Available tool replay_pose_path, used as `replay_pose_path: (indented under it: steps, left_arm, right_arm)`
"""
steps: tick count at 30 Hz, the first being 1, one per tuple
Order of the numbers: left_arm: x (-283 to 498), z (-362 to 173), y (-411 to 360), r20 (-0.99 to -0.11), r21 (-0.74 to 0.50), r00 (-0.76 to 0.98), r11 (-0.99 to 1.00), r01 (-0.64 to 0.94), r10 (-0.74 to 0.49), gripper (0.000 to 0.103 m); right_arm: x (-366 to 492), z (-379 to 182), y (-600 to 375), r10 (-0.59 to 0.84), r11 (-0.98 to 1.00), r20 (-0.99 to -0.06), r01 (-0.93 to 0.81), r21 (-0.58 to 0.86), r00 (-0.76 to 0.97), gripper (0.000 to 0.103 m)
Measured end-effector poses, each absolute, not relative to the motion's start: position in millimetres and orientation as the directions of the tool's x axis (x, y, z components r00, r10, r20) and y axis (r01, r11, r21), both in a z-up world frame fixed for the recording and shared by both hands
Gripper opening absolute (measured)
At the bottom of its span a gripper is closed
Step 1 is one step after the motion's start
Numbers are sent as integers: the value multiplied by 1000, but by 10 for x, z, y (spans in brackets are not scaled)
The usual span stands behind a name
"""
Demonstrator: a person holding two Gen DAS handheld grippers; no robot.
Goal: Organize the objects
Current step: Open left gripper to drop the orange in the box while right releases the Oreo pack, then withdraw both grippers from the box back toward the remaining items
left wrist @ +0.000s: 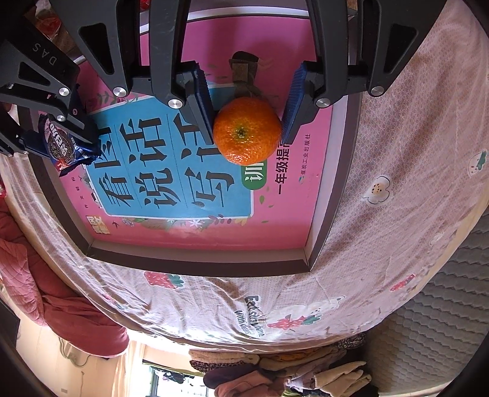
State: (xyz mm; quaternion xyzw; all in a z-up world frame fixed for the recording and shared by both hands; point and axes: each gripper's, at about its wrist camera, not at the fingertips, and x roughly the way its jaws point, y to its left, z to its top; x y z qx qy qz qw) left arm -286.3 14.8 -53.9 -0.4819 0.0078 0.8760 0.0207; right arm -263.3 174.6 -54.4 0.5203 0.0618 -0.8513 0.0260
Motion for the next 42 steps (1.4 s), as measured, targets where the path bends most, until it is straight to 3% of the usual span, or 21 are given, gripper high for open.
replay_pose_path:
  steps: [12, 25, 42]
  left_arm:
    - [-2818, -560, 93, -859, -3, -512, -1000, -24, 15, 74]
    - [-2753, -451, 102, -865, -7, -501, -999, -44, 28, 80]
    - [-2623, 58, 74, -816, 11, -578, -998, -61, 26, 82]
  right_arm:
    - [-2618, -545, 1748, 17, -993, -898, 101, -68, -440, 55]
    - [-2566, -425, 1858, -4, -997, -886, 65, -30, -464, 68]
    - [-2452, -8, 1872, -4, -999, -846, 46, -25, -534, 72]
